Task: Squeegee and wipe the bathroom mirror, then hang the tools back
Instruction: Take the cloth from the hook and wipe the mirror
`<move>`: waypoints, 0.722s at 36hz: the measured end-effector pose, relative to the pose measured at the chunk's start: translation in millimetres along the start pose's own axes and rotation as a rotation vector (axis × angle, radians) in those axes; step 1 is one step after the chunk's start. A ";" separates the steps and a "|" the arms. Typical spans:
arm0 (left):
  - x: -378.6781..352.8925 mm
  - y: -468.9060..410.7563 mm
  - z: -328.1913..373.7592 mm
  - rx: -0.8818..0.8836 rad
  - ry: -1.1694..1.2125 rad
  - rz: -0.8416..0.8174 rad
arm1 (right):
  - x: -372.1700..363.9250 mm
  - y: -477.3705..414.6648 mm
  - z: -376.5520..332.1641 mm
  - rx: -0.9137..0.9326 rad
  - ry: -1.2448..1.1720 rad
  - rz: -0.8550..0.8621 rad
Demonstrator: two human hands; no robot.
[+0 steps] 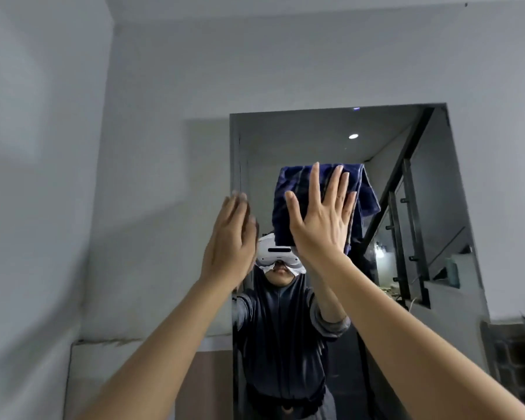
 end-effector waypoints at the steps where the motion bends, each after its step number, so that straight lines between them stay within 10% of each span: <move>1: -6.1 10.4 -4.5 -0.013 -0.031 -0.039 | -0.9 -6.1 -3.8 0.011 0.026 0.006; 17: -30.8 51.0 1.3 -0.095 -0.050 -0.103 | -46.8 -63.3 -122.4 0.580 0.354 -0.118; 26: -31.4 51.4 2.5 -0.098 -0.128 -0.055 | 5.6 -119.4 -45.4 0.392 0.356 -0.056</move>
Point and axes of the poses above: each hand's wrist, its own y-axis away from the middle knuckle, its own x-axis out of the back of the hand, z = x × y, the point moved 9 cm from there along -y, towards the middle knuckle, and after that the axes turned 10 degrees about -x, right-handed, at the moved point
